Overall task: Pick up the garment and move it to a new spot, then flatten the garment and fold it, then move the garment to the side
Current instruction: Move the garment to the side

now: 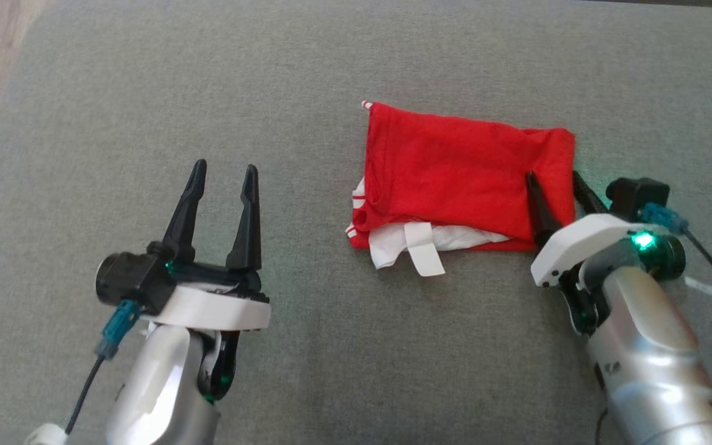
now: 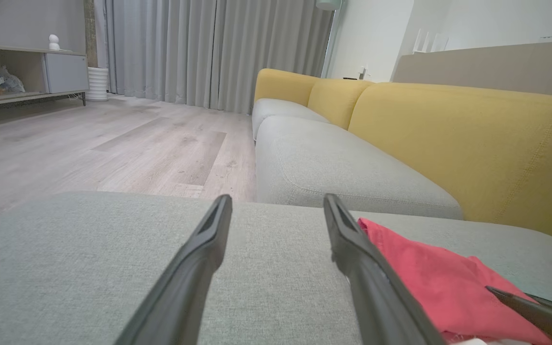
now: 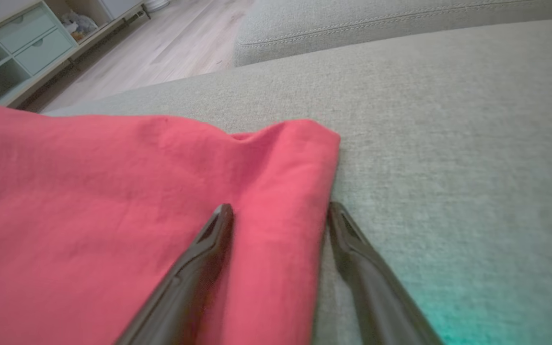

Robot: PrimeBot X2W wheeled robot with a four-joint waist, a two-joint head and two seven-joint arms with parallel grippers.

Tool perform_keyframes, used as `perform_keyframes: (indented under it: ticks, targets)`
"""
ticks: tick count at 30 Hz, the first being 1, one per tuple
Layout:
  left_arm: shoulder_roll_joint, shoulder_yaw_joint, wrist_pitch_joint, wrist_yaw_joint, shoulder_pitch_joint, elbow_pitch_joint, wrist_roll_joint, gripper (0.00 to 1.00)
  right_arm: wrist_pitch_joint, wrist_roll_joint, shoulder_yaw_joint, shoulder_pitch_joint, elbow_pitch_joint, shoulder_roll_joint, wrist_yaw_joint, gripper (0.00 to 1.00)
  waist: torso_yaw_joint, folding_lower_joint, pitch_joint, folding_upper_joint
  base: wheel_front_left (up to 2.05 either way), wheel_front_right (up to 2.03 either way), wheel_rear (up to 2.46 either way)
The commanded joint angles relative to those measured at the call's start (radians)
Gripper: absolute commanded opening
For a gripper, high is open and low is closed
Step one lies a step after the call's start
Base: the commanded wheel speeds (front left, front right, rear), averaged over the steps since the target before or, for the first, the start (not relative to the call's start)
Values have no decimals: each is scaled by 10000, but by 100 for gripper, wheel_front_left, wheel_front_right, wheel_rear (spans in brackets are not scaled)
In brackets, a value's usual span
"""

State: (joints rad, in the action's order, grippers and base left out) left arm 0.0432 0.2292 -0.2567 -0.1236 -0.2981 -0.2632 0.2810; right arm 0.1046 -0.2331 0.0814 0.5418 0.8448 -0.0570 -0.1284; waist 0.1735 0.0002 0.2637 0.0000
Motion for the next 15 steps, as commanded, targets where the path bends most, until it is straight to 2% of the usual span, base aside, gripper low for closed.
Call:
perform_keyframes:
  ticks: [1, 4, 5, 6, 7, 11, 15]
  targets:
    - [70, -208, -51, -27, -360, 298, -13, 100, -128, -52, 379, 317, 144, 68, -23, 100, 91, -2, 50, 0, 0, 0, 0]
    - [70, -152, -51, -4, -403, 313, 7, 100, -268, -99, 742, 541, 809, 68, -23, 100, 143, -2, 55, 0, 0, 0, 0]
    - [70, -153, -51, 8, -396, 318, 10, 100, -280, -168, 879, 598, 957, 68, -23, 65, 144, -2, 41, 0, 0, 0, 0]
    - [70, -159, -51, 18, -378, 317, 4, 100, -244, -242, 982, 651, 1078, 68, -23, 9, 135, -2, 15, 0, 0, 0, 0]
    - [70, -169, -51, 25, -353, 306, -10, 100, -161, -290, 1081, 699, 1178, 68, -23, 0, 118, -2, -24, 0, 0, 0, 0]
    - [70, -270, -51, 35, -253, 284, -109, 100, 517, -57, 1243, 929, 1443, 68, -23, 0, -43, -2, -245, 0, 0, 0, 0]
    - [70, -340, -51, 27, -128, 335, -191, 100, 1097, 844, 1198, 1128, 1473, 68, -23, 0, -322, -2, -568, 0, 0, 0, 0]
